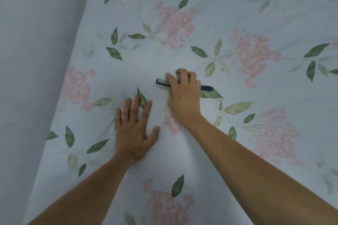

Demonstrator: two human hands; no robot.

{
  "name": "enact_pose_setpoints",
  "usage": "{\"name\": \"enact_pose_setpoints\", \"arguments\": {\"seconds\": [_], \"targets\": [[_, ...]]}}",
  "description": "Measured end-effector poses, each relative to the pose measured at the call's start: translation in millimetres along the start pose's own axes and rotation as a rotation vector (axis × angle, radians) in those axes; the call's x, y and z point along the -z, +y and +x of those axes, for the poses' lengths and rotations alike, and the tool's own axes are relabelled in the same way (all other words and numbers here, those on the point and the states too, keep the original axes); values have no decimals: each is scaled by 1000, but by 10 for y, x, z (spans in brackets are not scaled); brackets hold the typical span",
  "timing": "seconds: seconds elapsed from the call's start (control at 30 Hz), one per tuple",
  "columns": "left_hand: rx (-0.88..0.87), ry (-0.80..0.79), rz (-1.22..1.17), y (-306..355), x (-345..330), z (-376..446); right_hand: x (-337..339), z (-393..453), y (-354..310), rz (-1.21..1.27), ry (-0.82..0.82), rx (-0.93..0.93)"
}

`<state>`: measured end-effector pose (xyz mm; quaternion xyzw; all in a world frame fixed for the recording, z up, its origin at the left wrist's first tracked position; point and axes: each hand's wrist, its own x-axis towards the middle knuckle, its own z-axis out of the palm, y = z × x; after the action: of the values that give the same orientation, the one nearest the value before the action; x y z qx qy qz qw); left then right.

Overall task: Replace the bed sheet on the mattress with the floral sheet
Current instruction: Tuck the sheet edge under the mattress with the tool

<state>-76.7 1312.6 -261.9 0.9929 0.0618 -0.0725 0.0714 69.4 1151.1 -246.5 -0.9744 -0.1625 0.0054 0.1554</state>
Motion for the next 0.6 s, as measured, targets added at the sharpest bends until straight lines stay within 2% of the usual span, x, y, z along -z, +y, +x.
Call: {"name": "enact_pose_setpoints", "arguments": {"seconds": [0.27, 0.43, 0.5, 0.6], "targets": [[-28, -53, -19, -88, -10, 49, -81, 84, -227, -6, -40, -63], [-50, -12, -200, -116, 280, -20, 57, 436, -355, 63, 53, -17], [-98, 57, -273, -331, 481, 275, 105, 910, -423, 54, 66, -12], [-187, 164, -218, -748, 801, 1277, 120, 1764, -519, -10, 92, -59]]}}
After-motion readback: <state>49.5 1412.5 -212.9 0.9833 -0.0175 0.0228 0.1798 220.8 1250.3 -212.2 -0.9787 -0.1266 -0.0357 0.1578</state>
